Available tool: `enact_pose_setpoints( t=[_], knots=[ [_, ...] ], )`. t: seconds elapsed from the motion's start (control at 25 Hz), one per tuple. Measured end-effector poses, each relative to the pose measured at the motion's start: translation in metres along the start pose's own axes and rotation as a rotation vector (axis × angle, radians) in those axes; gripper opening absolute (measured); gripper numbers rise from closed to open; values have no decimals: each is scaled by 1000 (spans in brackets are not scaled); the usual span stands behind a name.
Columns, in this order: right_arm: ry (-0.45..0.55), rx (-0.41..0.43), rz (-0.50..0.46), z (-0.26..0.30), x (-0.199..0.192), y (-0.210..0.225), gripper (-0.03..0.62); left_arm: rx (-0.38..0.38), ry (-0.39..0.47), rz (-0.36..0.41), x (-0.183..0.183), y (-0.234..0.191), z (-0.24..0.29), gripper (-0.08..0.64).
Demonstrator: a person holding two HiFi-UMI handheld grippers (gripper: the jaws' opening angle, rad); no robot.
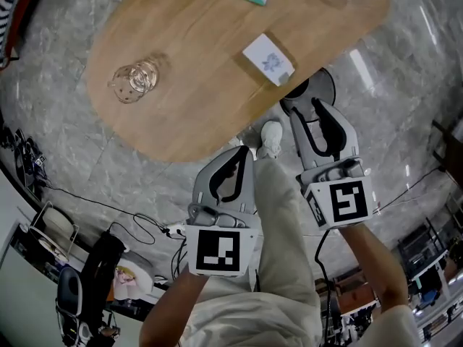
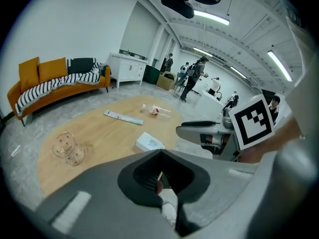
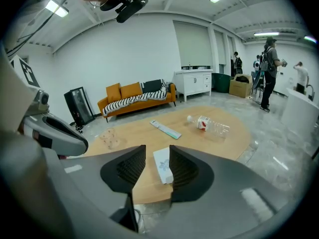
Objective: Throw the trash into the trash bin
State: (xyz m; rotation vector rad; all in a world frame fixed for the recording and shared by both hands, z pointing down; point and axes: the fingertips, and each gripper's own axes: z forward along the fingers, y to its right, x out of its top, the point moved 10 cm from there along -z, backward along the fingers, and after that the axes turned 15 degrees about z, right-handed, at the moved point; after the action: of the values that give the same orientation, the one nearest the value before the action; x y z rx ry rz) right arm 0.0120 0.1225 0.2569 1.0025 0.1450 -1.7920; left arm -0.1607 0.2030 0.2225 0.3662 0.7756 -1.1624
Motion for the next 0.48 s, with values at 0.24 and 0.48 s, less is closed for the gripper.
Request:
enact_pose_setpoints(
  t=[0.24,0.48],
  knots=[
    [-37,9,-21,35,-15,13,228,-5,-16,2,-10,-8,27,0],
    [-53,22,-50,66,-34,20,311,6,-21,-12,-23,-11,51,0]
  ],
)
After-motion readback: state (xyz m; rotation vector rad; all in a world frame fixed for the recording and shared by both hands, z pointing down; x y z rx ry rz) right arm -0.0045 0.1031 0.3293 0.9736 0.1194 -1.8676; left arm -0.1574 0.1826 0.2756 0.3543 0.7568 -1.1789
